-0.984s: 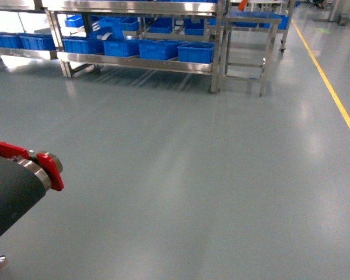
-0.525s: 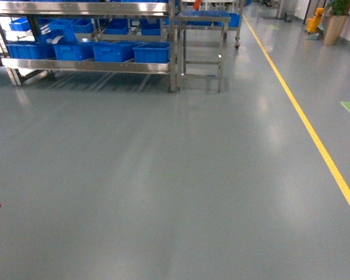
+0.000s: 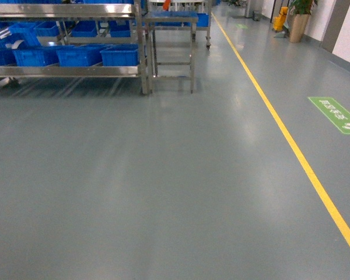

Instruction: Sort blue parts and orange caps into right shelf containers

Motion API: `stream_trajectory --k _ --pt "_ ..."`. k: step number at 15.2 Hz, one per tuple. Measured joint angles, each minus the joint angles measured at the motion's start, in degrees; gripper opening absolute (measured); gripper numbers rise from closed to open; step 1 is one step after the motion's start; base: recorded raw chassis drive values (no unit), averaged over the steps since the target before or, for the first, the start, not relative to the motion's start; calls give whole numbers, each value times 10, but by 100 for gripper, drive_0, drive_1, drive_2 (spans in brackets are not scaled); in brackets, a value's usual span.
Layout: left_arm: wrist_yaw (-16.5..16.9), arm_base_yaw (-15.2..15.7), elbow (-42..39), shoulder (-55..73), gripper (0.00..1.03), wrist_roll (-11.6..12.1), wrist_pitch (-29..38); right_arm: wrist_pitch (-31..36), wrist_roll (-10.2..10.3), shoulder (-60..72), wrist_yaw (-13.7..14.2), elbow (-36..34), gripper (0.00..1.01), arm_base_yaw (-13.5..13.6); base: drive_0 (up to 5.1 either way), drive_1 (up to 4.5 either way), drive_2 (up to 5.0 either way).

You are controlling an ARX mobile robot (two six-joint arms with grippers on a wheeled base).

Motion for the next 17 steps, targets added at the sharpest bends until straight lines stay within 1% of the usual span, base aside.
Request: stream_trajectory --k 3,10,17 --pt "0 0 0 0 42 0 3 1 0 0 0 0 44 0 73 507 -360" --pt "-2 2 0 0 42 0 -1 1 0 0 0 0 44 0 -40 393 -474" --pt "0 0 0 0 42 0 0 1 0 0 0 0 44 0 10 443 -424"
